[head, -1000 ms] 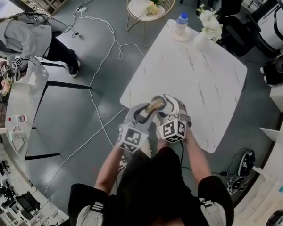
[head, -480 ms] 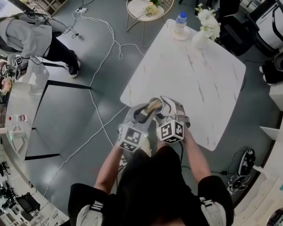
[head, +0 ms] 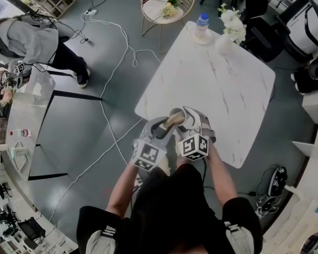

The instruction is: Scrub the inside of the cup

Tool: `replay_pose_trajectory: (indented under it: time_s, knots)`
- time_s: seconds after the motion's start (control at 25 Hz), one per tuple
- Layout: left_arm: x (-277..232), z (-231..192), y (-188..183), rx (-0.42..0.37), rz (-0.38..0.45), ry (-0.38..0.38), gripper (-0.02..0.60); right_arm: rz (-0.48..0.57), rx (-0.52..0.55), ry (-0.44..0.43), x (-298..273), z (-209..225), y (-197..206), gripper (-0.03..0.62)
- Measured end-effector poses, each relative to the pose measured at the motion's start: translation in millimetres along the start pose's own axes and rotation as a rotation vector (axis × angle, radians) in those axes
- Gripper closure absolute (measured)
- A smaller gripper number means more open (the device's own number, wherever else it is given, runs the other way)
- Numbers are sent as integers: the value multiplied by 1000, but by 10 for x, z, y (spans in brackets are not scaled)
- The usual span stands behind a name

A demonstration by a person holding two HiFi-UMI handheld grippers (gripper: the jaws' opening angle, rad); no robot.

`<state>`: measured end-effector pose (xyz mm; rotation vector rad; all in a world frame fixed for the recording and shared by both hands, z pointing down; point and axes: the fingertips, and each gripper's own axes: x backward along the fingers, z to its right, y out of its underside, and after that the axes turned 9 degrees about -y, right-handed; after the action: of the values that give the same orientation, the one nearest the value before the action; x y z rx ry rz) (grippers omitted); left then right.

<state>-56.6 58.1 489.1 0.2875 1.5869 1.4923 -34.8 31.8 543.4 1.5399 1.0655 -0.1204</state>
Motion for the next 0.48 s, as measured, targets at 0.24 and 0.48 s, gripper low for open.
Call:
replay_pose_trajectory:
  time_s: [0.24, 0.48]
  knots:
    - [7, -76, 19, 4, -10, -33, 459, 10, 13, -5, 33, -61, -25, 299]
    - [22, -37, -65, -13, 0, -32, 459, 23, 20, -10, 68, -64, -57, 299]
